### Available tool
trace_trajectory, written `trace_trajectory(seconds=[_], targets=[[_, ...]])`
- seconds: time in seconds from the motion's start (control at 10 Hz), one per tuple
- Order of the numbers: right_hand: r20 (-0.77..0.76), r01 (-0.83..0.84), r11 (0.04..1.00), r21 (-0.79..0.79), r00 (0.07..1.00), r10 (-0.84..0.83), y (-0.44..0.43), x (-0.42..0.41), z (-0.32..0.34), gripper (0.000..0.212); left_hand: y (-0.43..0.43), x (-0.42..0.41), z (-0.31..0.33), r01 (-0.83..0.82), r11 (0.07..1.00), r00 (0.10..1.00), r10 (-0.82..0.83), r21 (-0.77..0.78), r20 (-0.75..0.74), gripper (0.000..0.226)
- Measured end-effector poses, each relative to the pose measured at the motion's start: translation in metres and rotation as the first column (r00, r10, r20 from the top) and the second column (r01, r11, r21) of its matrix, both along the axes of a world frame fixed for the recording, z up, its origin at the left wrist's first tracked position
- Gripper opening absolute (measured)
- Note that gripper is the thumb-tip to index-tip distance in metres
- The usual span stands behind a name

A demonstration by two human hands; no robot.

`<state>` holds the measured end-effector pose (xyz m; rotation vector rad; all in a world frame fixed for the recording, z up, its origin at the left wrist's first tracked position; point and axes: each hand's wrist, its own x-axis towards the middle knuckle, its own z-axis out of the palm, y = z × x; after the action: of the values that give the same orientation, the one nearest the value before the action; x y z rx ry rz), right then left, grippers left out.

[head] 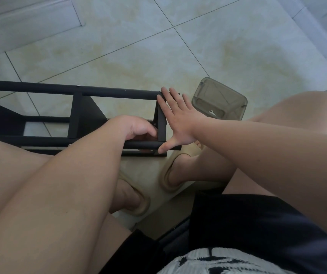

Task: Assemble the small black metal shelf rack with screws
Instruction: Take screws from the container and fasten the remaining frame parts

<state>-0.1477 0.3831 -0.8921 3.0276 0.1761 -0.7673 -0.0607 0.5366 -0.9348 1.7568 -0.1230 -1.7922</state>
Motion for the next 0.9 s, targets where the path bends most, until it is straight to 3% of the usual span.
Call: trace_trajectory(seconds=[0.3,0.9], targets=[[-0.001,-0.002,1.0,0.005,1.0,0.002,-0.0003,0.0005,-0.0004,0.157,0.0026,0.0007,-0.0013,-0.056,0.998,0.996,0.053,-0.032,-0.076,0.027],[0.001,0.0,1.0,0.01,1.0,0.0,-0.0003,-0.0003,0.0007,0.157,0.0008,-0.0016,0.0,-0.051,0.999,0.999,0.051,0.011,0.002,0.034]])
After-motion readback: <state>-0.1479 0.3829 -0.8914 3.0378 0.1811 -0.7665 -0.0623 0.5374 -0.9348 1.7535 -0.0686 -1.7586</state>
